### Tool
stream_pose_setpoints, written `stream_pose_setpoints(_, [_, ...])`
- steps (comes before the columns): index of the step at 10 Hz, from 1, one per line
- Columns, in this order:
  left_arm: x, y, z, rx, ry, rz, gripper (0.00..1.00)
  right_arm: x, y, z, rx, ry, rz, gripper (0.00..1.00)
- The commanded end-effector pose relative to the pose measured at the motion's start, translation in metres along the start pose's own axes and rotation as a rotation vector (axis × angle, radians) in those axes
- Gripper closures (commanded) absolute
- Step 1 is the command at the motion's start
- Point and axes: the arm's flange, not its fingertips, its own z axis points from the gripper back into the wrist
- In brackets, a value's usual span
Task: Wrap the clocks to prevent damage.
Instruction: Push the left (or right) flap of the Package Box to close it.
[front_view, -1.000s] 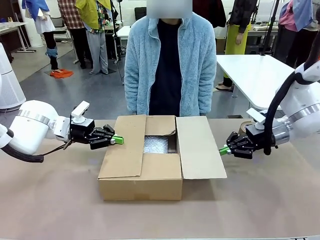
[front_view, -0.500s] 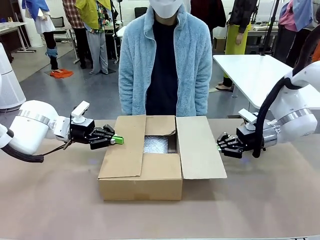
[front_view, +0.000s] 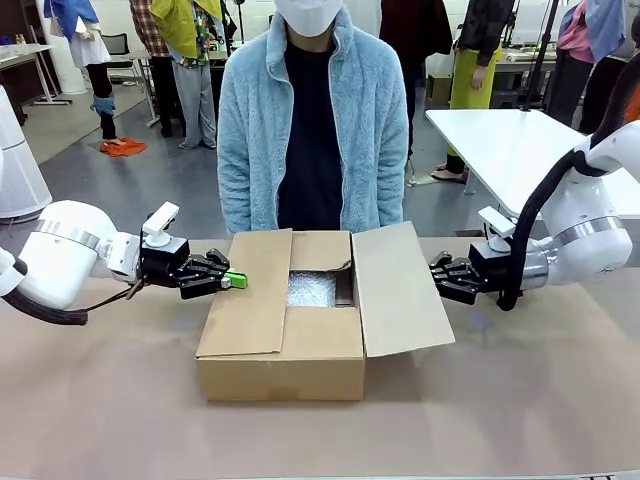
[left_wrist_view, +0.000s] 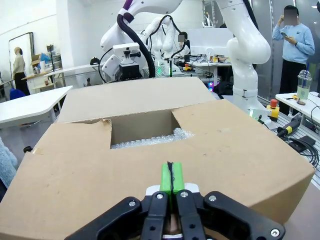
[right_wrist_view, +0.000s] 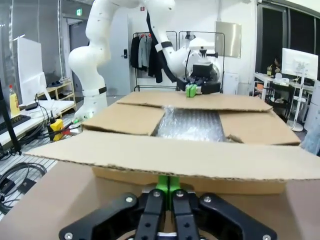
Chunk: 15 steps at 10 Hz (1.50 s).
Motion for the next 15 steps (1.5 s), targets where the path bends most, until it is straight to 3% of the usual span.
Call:
stream_pose_setpoints(1, [-0.001, 0.002, -0.001, 0.014, -0.009, 0.002, 1.0, 0.007, 0.002, -0.028, -0.016, -0.008, 0.044, 0.99])
stream_pose_setpoints(5, [-0.001, 0.002, -0.001, 0.014, -0.009, 0.002, 1.0, 0.023, -0.016, -0.078, -0.008, 0.01, 0.086, 0.99])
stream_pose_setpoints(15, [-0.001, 0.002, -0.001, 0.014, -0.009, 0.002, 1.0, 0.015, -0.048, -0.121, -0.024, 0.011, 0.056, 0.99])
